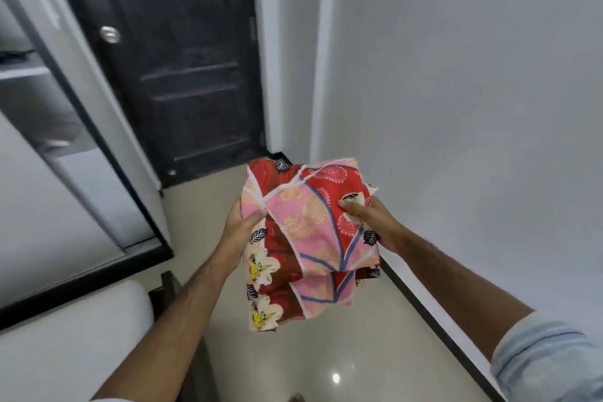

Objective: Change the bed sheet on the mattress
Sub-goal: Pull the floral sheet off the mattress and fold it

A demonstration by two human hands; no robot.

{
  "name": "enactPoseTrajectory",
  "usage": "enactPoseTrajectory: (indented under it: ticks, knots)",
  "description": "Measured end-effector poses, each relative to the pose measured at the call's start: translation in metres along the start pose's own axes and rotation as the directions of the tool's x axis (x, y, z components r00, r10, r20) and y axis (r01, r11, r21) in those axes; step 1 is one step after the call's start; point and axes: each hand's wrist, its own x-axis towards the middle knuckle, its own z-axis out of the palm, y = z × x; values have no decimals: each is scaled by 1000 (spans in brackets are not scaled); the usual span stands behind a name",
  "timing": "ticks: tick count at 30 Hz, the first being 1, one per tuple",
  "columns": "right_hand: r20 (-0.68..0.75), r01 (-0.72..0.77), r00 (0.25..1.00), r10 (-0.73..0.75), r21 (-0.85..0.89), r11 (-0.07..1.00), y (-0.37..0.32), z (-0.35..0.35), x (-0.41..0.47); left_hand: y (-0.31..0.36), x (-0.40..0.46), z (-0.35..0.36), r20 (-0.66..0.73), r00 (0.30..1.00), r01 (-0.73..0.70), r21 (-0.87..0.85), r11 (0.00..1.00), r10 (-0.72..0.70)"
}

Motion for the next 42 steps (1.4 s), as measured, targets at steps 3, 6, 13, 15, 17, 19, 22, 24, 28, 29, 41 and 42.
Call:
enactPoseTrajectory:
  ticks: [3, 6, 13, 15, 17, 19, 22, 24, 28, 29, 41, 42]
  knots:
    - [114, 7, 994, -4, -26, 1000, -31, 28, 95, 26, 56, -37, -131, 991, -23, -15, 1000, 21]
    - [231, -5, 973, 14, -38, 999, -56, 63, 171, 45, 96, -78, -223, 974, -29, 1, 1000, 29]
    - [545, 1, 836, 56, -103, 995, -111, 183, 364, 77, 187, -185, -564, 821, -121, -31, 992, 82]
    - [633, 21, 771, 69, -133, 991, -125, 219, 411, 85, 204, -207, -619, 777, -156, -15, 988, 114]
    - [700, 40, 707, 99, -179, 983, -141, 259, 454, 94, 215, -227, -708, 695, -193, -18, 981, 124]
    - [751, 55, 648, 126, -211, 976, -156, 301, 488, 102, 219, -244, -797, 591, -230, -23, 973, 121]
    - [843, 126, 509, 174, -273, 954, -166, 373, 518, 104, 213, -270, -907, 414, -244, -22, 969, 83]
    - [873, 161, 441, 209, -306, 938, -163, 420, 525, 98, 202, -288, -948, 310, -250, -15, 968, 65]
    - [927, 239, 276, 254, -322, 916, -136, 528, 527, 73, 171, -338, -993, 106, -310, 13, 951, 48]
    - [930, 257, 251, 270, -332, 907, -126, 551, 526, 66, 165, -349, -997, 74, -317, 14, 948, 39]
    - [859, 348, -121, 497, -432, 832, -55, 863, 484, 54, 89, -524, -937, -313, -337, -40, 941, -152]
    - [852, 354, -143, 503, -431, 830, -54, 885, 477, 59, 82, -538, -927, -343, -331, -33, 943, -152]
